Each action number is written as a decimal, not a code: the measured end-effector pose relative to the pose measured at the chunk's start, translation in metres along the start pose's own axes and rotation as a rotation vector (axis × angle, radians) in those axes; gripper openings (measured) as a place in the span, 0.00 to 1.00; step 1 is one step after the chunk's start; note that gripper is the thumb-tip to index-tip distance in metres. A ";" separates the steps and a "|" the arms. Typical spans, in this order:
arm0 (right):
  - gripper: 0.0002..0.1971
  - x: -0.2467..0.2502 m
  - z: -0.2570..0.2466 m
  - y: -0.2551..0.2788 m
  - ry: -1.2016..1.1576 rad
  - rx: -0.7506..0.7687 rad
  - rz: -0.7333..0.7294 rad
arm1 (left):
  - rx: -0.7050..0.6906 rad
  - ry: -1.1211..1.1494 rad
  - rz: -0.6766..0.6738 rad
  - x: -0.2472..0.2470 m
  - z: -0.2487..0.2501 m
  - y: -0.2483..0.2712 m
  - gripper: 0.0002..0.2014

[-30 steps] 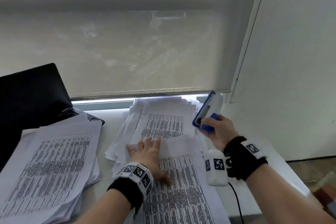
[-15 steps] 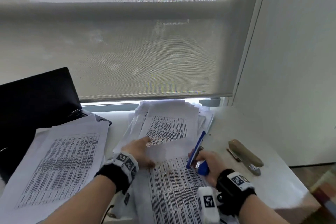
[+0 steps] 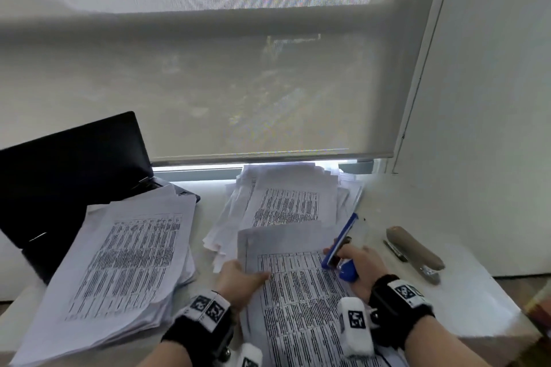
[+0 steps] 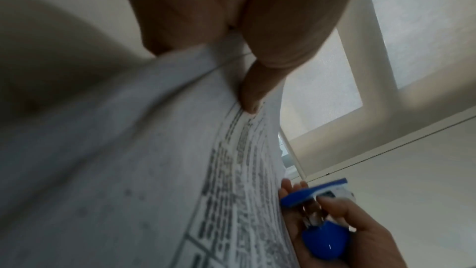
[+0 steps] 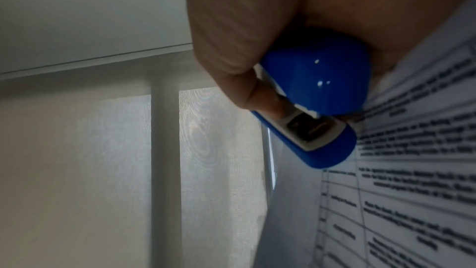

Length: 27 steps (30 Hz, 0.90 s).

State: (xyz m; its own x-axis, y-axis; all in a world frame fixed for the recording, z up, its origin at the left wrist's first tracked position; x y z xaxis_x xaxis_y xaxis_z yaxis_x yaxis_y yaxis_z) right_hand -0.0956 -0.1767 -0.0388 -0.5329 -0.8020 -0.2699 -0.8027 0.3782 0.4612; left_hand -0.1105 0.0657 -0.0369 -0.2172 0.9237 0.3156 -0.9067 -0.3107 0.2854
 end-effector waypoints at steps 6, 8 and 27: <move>0.16 0.027 -0.042 0.035 0.371 0.253 -0.185 | -0.159 0.092 -0.022 0.028 0.034 -0.005 0.26; 0.18 0.022 -0.066 0.056 0.427 0.265 -0.305 | -0.193 0.109 -0.053 0.033 0.052 -0.005 0.27; 0.11 -0.016 -0.091 0.147 0.383 0.736 -0.123 | -0.587 0.432 0.357 0.048 0.131 0.073 0.11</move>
State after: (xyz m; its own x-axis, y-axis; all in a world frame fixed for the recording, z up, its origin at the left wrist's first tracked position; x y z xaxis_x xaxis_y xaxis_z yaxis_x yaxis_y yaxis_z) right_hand -0.1804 -0.1503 0.1106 -0.4086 -0.9088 0.0844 -0.8899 0.3762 -0.2582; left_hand -0.1394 0.0582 0.1178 -0.5408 0.8334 -0.1135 -0.7721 -0.5455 -0.3260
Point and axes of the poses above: each hand's wrist, its own y-axis away from the middle knuckle, its own x-axis out of the back of the hand, z = x × y, the point moved 1 cm from there along -y, towards the middle knuckle, and after that the axes turned 12 degrees about z, right-handed, at the moved point
